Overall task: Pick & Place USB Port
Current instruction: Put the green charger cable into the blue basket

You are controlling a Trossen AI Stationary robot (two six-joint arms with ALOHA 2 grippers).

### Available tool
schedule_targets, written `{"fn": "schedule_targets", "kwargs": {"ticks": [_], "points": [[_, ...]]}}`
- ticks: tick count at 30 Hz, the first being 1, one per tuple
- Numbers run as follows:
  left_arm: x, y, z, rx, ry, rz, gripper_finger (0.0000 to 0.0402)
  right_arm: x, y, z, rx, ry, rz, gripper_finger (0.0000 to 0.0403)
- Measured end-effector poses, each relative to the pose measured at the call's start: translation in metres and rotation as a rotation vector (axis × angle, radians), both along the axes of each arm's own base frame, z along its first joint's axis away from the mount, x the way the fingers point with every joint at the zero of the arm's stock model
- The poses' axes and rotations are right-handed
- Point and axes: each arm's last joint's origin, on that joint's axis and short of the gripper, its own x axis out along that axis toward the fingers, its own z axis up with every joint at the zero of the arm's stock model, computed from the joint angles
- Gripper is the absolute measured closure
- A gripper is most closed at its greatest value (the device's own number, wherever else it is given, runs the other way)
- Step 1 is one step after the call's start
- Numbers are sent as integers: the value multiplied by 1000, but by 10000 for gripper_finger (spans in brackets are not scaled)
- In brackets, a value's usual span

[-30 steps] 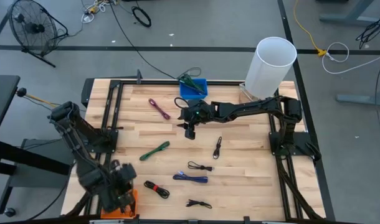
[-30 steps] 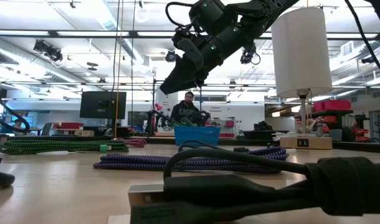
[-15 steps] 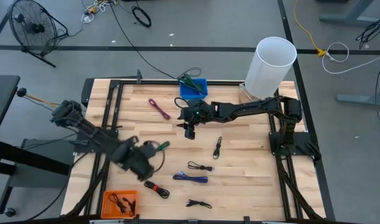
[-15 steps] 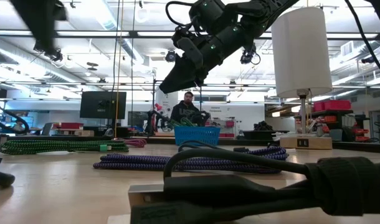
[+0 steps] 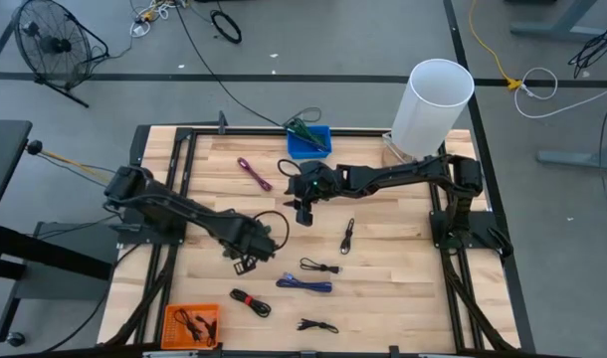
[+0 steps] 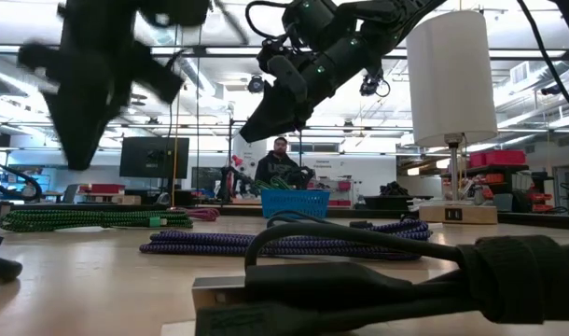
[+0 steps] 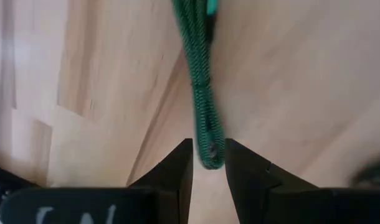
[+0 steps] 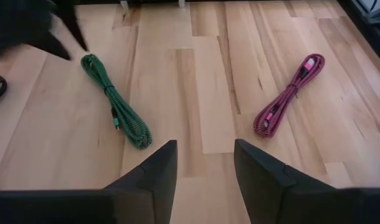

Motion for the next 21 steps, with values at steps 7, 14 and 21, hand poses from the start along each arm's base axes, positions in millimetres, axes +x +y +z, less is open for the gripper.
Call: {"fn": "schedule_targets", "kwargs": {"ticks": [7, 14, 21], "points": [[-7, 6, -32, -30, 28, 21, 305, 1, 3, 0, -1, -3, 7, 243], [1, 4, -36, -62, -67, 16, 305, 1, 3, 0, -2, -3, 6, 243], [2, 9, -35, -30, -67, 17, 284, 1, 3, 0, -2, -4, 6, 243]]}}
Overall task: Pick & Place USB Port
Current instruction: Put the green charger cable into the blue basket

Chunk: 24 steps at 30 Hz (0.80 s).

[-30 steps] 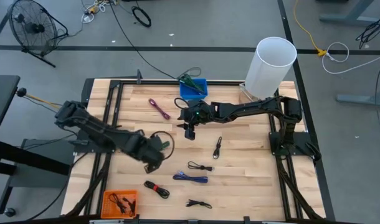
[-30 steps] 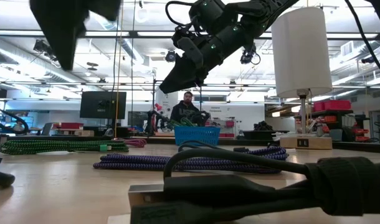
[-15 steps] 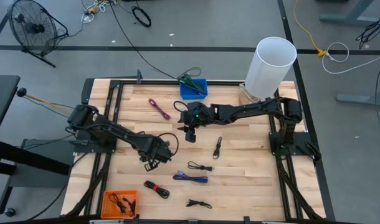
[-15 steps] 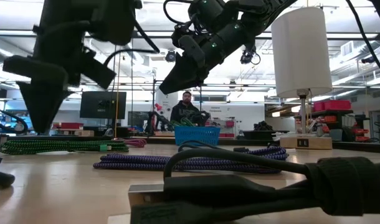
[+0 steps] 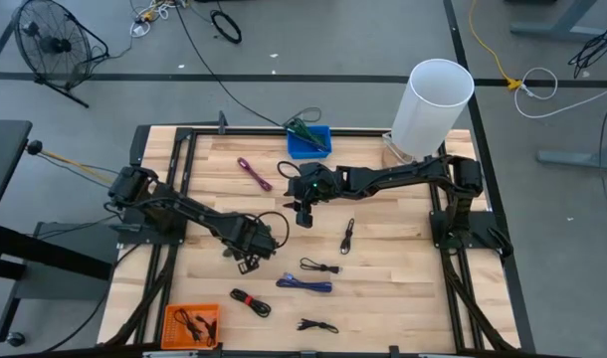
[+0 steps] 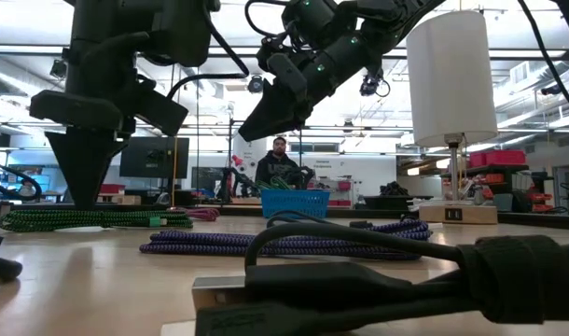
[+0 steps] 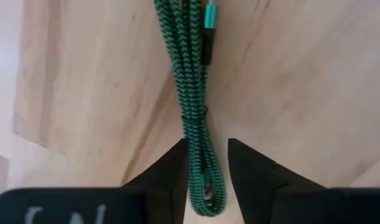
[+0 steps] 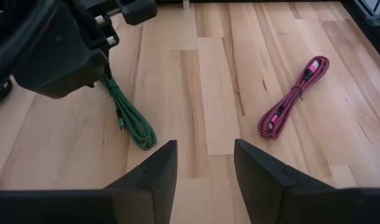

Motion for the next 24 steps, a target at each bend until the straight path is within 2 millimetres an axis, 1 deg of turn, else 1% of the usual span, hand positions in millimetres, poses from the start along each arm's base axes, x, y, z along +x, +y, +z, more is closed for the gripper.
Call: {"fn": "schedule_targets", "kwargs": {"ticks": [8, 11, 14, 16, 18, 22, 24], "points": [[2, 2, -1, 24, -32, 0, 239, 0, 0, 0, 0, 0, 0, 243], [2, 4, -10, 14, -76, 7, 234, 0, 0, 0, 0, 0, 0, 243], [1, 8, -21, -15, -110, 11, 240, 0, 0, 0, 0, 0, 0, 243], [-3, 12, -25, -28, -99, 21, 254, 0, 0, 0, 0, 0, 0, 243], [-5, 13, -28, -39, -91, 26, 281, 0, 0, 0, 0, 0, 0, 243], [-4, 12, -29, -46, -101, -42, 371, 0, 0, 0, 0, 0, 0, 243], [-3, 12, -30, -43, -113, -53, 377, 0, 0, 0, 0, 0, 0, 243]]}}
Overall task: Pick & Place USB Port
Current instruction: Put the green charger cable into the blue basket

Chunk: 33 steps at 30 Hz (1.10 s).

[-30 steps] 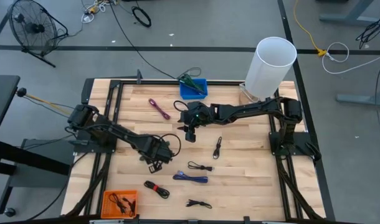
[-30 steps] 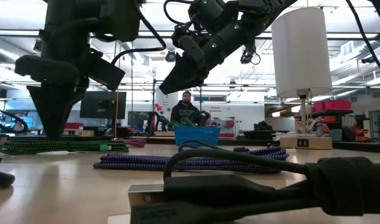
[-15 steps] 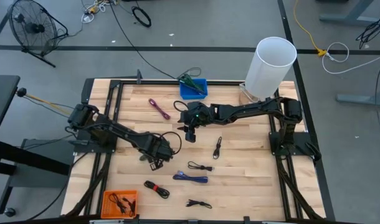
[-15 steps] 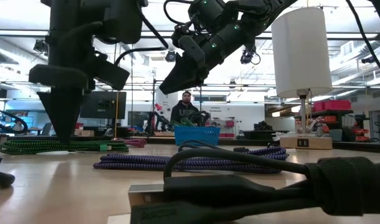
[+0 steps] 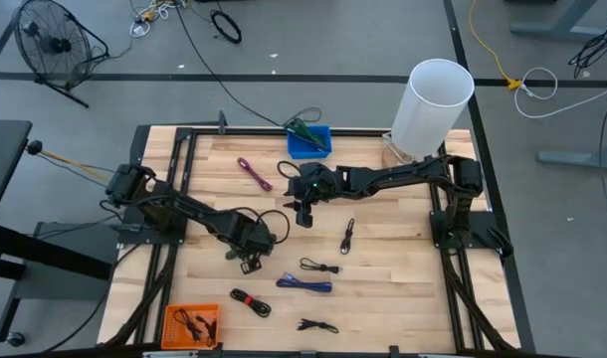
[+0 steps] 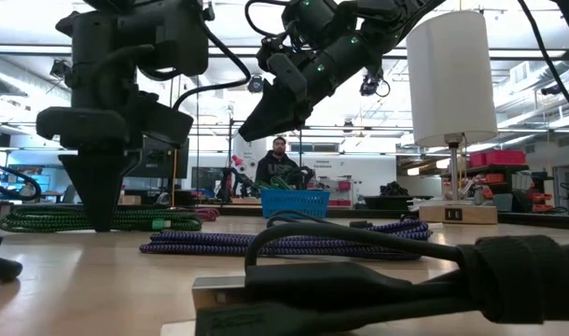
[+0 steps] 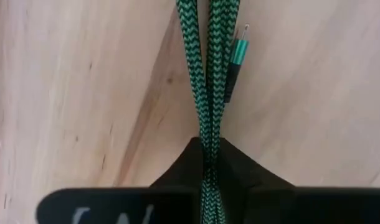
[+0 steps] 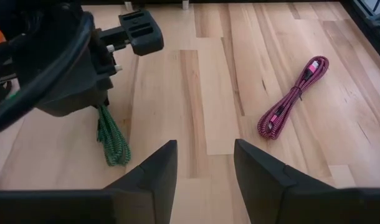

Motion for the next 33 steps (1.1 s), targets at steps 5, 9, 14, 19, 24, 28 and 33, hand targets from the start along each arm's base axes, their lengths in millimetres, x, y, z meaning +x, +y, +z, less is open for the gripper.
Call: {"fn": "schedule_targets", "kwargs": {"ticks": [5, 9, 14, 19, 24, 28, 33], "points": [[2, -1, 7, 57, -11, -26, 377, 0, 0, 0, 0, 0, 0, 243], [-5, 8, 29, 219, -10, -13, 377, 0, 0, 0, 0, 0, 0, 243], [-23, 13, 81, 284, -105, 42, 377, 0, 0, 0, 0, 0, 0, 243], [-47, 17, 136, 333, -438, 72, 377, 1, 0, 1, 9, -14, -3, 243], [-76, 22, 182, 387, -746, 90, 377, 6, 5, 8, 48, -98, 45, 243], [-88, 22, 209, 387, -961, 45, 377, 12, 12, 23, 72, -254, 122, 243], [-90, 20, 221, 401, -1056, -3, 377, 17, 17, 57, 126, -576, 213, 243]]}}
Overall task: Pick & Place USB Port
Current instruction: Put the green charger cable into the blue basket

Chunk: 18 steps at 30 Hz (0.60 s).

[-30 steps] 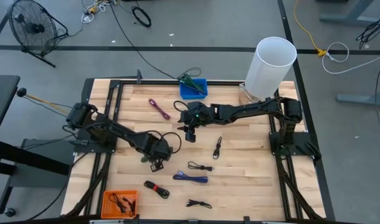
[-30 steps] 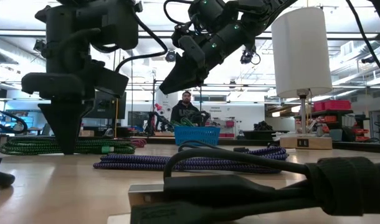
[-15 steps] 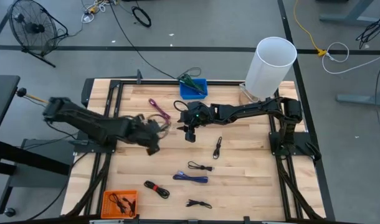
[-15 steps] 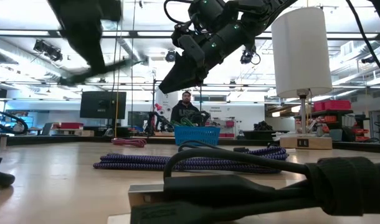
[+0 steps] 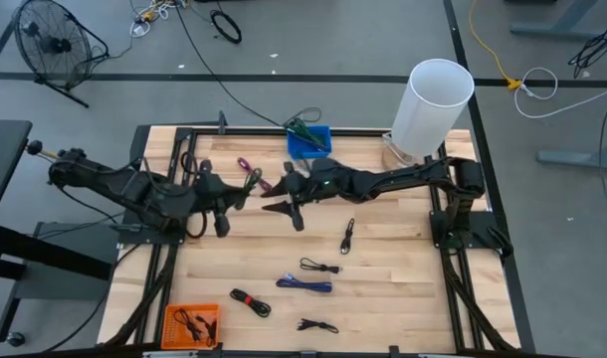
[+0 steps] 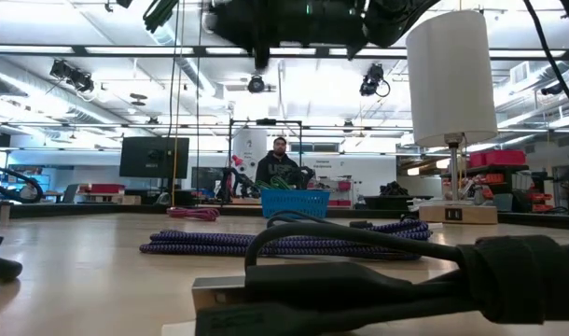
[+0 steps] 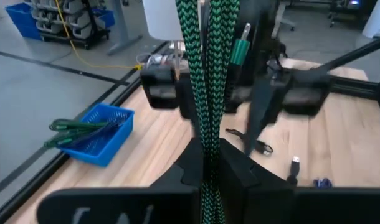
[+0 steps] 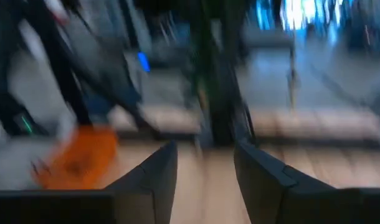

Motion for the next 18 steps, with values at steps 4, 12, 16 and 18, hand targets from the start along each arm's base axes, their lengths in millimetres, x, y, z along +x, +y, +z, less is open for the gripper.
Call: {"fn": "schedule_targets", "kwargs": {"ticks": [4, 12, 16, 18], "points": [[1, 0, 0, 15, 7, -6, 377, -2, 3, 23, 35, -220, 98, 243], [1, 0, 0, 12, 6, -12, 377, -5, 2, 36, 41, -356, 82, 243], [1, -1, 0, 10, 4, -17, 377, -7, 2, 41, 35, -411, 78, 243], [1, -1, 0, 10, 5, -17, 377, -8, 2, 43, 36, -436, 57, 243]]}}
